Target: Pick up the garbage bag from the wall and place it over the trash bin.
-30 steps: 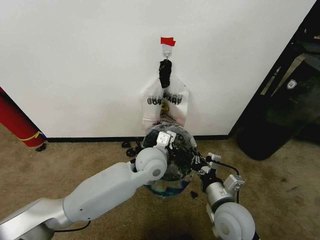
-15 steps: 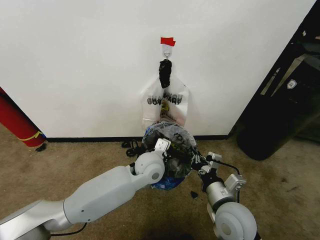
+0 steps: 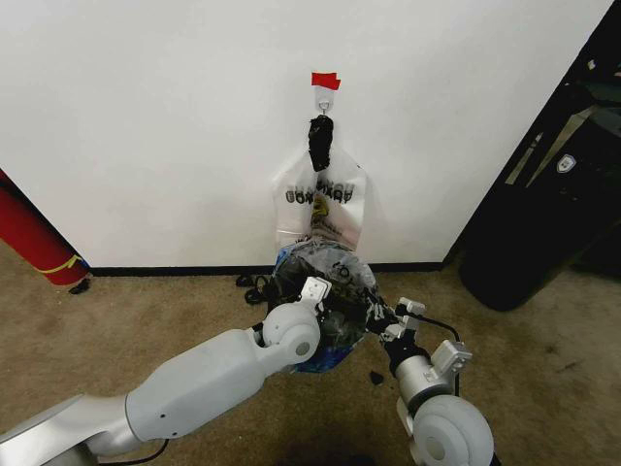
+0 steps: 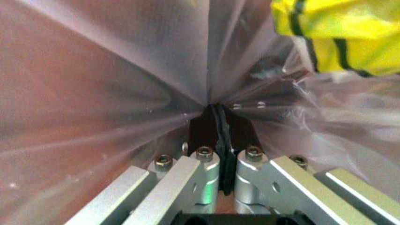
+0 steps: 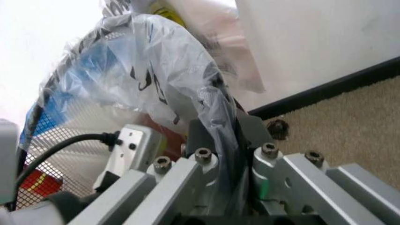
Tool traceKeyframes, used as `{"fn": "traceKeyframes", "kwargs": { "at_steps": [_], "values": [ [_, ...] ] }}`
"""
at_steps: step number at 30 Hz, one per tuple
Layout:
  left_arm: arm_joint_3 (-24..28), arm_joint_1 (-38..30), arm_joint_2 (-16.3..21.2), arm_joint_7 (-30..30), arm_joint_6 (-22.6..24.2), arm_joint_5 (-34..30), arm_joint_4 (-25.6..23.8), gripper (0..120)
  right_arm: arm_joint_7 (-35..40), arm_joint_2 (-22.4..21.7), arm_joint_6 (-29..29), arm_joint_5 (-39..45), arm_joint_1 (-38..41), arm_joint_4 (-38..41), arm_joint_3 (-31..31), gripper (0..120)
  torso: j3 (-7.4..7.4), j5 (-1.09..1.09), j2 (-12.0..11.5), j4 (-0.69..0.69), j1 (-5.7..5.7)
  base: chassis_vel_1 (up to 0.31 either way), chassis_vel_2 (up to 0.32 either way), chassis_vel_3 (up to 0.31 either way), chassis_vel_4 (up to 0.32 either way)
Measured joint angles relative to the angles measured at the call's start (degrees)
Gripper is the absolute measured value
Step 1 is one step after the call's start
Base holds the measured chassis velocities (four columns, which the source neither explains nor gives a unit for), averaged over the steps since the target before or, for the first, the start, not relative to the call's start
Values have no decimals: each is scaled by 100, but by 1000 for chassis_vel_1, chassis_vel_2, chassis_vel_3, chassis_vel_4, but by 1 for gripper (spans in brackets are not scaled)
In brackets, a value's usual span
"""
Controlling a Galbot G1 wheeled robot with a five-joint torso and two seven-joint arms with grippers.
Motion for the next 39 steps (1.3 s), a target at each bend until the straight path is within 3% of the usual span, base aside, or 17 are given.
{"fn": "traceKeyframes", "kwargs": {
  "at_steps": [12,16,21,25,29,36,38,39],
  "values": [
    [103,14,61,-7,18,72,54,0,-1,-33,-2,2,26,-48,7,1,0,0,0,1,0,0,0,0,0],
    [-34,100,121,38,-86,67,-177,0,-8,-26,5,19,75,-147,45,1,0,0,0,0,0,0,0,0,0],
    [-339,172,467,151,-395,-110,-912,0,16,-5,9,131,158,-290,137,1,0,0,0,-1,0,0,0,0,0],
    [-581,346,998,266,-482,-379,-1665,13,88,-1,3,260,232,-380,228,1,0,0,0,2,0,0,0,0,0],
    [-815,559,1233,426,-587,-478,-2125,26,97,3,-1,282,240,-392,257,1,0,-1,0,0,0,0,0,0,0],
    [-2157,1455,1608,796,-835,-523,-3190,50,94,10,-5,300,196,-389,363,1,0,-2,0,1,0,0,0,0,0],
    [-2678,1738,1721,833,-843,-655,-3550,63,92,-3,-5,309,202,-410,419,1,-1,-1,0,0,0,0,0,0,0],
    [-2678,1738,1721,833,-843,-655,-3550,63,92,-3,-5,309,202,-410,419,1,-1,-1,0,0,0,0,0,0,0]
  ]
}}
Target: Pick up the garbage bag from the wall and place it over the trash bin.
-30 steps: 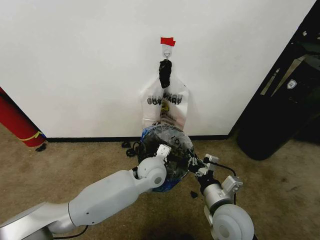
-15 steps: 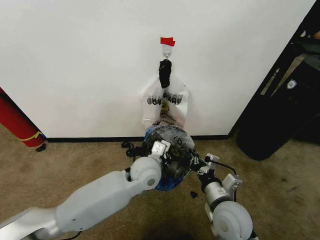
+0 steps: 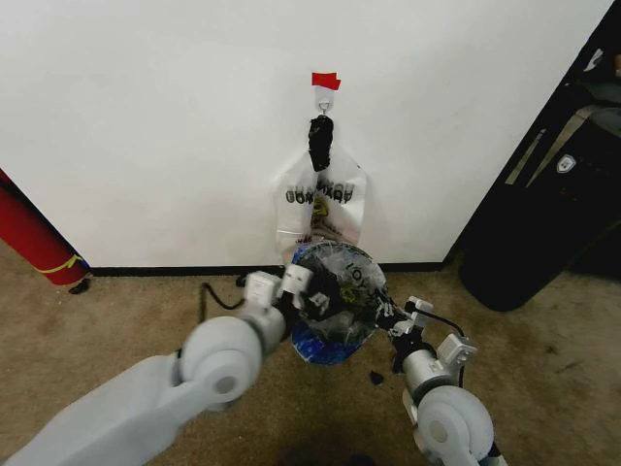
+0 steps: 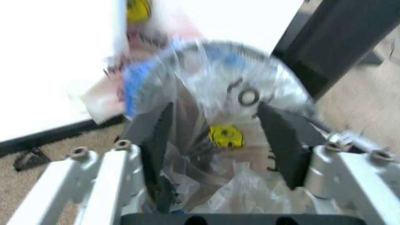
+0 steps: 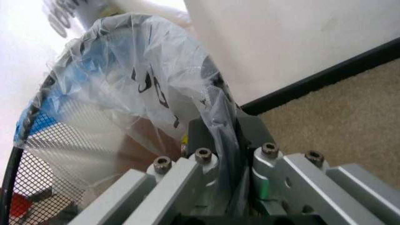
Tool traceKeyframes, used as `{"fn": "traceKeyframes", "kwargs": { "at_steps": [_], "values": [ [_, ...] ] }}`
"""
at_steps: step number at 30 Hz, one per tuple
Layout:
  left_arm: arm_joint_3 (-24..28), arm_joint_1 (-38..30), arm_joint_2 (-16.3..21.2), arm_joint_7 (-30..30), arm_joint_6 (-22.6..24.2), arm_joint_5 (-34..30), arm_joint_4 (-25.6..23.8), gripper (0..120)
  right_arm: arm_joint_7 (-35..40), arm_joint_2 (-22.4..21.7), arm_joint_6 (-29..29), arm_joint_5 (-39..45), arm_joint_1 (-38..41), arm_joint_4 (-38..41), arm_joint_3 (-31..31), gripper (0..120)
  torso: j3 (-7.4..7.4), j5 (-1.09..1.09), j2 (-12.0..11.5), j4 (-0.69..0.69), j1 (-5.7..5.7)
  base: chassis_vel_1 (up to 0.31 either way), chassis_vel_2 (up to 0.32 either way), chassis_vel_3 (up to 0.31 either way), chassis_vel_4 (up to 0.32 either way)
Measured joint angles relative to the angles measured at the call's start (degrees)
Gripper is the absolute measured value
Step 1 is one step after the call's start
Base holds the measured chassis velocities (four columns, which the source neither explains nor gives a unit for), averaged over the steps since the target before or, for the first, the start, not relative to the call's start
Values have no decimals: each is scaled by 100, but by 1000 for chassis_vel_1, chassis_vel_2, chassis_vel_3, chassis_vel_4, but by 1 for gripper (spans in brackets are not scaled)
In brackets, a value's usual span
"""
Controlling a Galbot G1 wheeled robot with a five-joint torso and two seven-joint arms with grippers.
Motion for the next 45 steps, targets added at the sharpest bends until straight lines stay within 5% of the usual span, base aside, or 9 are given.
{"fn": "traceKeyframes", "kwargs": {
  "at_steps": [10,23,45],
  "values": [
    [-937,1486,146,211,-80,-158,-436,99,96,144,5,368,58,41,219,1,0,0,0,0,0,0,0,0,0],
    [-1025,2350,-182,807,72,36,-386,97,183,93,-22,572,45,152,329,1,0,1,0,0,0,0,0,0,0],
    [-894,2261,-392,889,-94,143,-44,27,160,36,-45,533,45,236,291,1,1,1,0,0,0,0,0,0,0]
  ]
}}
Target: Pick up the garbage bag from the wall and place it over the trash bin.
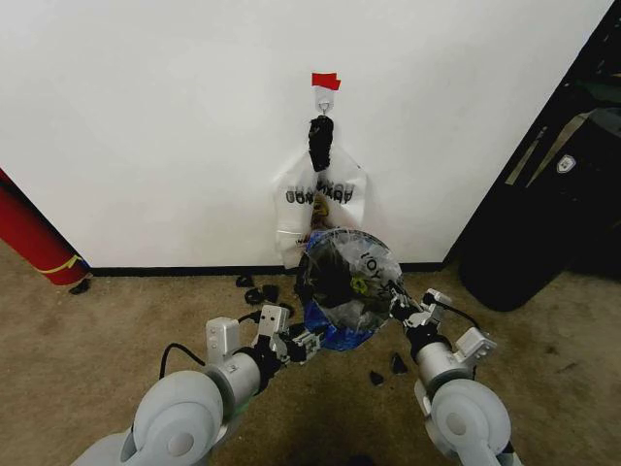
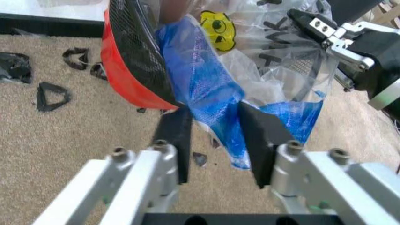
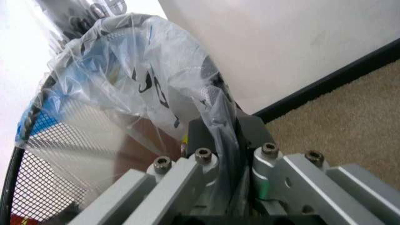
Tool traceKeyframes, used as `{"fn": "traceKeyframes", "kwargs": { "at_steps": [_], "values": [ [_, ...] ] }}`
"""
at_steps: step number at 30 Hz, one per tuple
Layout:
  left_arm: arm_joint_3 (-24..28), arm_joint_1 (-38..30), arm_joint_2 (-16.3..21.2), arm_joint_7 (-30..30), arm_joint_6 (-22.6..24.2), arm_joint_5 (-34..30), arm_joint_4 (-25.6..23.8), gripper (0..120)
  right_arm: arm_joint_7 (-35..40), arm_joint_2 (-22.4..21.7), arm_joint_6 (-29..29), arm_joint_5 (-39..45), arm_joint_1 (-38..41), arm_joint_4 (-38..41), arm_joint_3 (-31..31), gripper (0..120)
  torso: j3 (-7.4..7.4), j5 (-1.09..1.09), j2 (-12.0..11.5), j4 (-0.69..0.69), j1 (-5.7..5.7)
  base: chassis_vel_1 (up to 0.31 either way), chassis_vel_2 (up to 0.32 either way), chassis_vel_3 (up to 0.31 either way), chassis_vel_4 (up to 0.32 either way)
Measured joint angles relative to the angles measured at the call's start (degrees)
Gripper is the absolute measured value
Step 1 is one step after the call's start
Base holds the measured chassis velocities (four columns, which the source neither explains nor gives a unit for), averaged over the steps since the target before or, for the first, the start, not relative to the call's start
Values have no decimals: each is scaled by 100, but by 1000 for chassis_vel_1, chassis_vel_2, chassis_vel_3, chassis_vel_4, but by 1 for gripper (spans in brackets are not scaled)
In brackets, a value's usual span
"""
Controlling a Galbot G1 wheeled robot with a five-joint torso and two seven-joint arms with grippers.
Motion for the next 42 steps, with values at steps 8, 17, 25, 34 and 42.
{"fn": "traceKeyframes", "kwargs": {
  "at_steps": [8,17,25,34,42],
  "values": [
    [-4,107,-19,102,-135,274,27,0,54,3,-11,133,43,-42,-1,1,0,0,0,-1,0,0,0,0,0],
    [-446,1067,-243,181,-678,1168,-253,0,215,-72,-55,594,135,-13,171,1,0,0,0,1,0,0,0,0,0],
    [-745,1949,-651,291,-1002,1790,-523,0,279,-92,-73,812,153,2,299,1,0,0,0,-1,0,0,0,0,0],
    [-737,2812,-1353,551,-1590,2954,-610,0,416,-83,-97,1111,233,-55,417,1,-1,1,0,-1,0,0,0,0,0],
    [-733,2994,-1682,539,-2160,3621,-182,0,572,-77,-133,1402,278,-23,500,1,0,0,0,0,0,0,0,0,0]
  ]
}}
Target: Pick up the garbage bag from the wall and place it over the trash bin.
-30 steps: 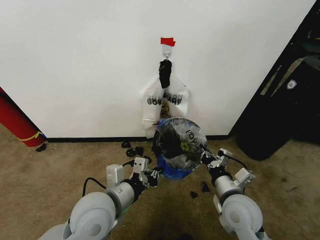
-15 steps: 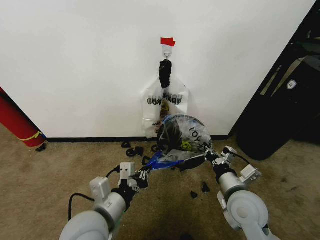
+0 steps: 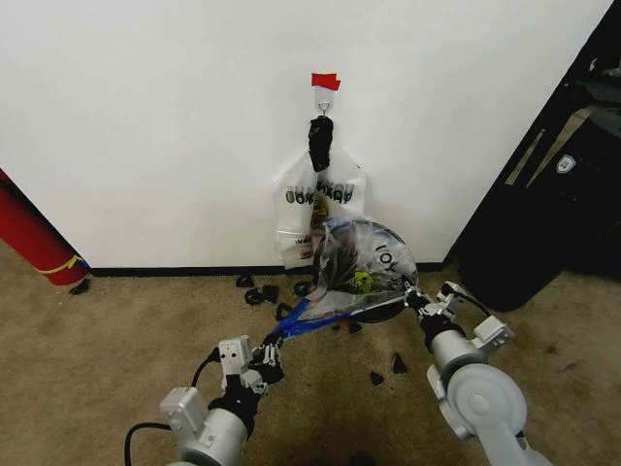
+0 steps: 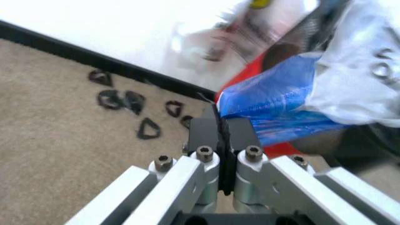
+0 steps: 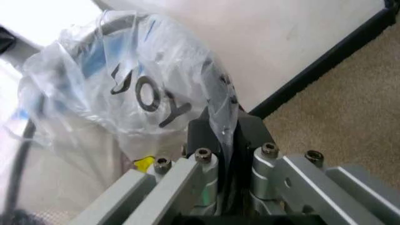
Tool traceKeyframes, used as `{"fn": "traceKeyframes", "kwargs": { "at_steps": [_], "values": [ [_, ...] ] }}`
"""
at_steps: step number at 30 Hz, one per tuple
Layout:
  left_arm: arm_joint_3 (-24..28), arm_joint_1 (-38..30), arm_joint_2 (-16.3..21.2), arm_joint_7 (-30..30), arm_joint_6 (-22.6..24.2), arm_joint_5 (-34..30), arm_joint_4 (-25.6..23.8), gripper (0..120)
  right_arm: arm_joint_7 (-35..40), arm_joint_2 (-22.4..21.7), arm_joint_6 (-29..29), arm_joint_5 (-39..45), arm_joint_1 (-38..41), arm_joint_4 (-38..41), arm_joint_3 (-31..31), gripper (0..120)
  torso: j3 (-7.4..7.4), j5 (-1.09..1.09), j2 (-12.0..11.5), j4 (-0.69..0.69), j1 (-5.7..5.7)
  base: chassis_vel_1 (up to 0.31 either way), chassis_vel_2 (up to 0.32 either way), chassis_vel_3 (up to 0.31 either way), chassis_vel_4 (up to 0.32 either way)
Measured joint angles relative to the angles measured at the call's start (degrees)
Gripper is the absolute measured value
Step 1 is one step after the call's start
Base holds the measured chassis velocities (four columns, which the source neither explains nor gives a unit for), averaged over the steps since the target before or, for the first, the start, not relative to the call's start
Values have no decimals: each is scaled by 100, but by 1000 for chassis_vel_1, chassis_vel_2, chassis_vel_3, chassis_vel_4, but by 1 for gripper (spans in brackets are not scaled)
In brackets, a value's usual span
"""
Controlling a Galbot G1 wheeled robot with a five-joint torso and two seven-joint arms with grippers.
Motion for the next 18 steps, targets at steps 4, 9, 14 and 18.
{"fn": "traceKeyframes", "kwargs": {
  "at_steps": [4,9,14,18],
  "values": [
    [-2,-265,-178,-205,-183,-236,426,0,38,-10,-23,97,-69,132,19,1,0,0,0,-1,0,0,0,0,0],
    [357,-339,-250,54,-159,-157,896,0,41,30,-50,158,-96,289,-27,1,0,0,0,1,0,0,0,0,0],
    [517,-506,-309,151,-33,-220,1283,0,22,37,-90,236,-160,486,-36,1,0,-1,0,0,0,0,0,0,0],
    [652,-760,-338,175,68,-305,1575,0,-16,0,-137,290,-244,653,-29,1,0,0,0,-1,0,0,0,0,0]
  ]
}}
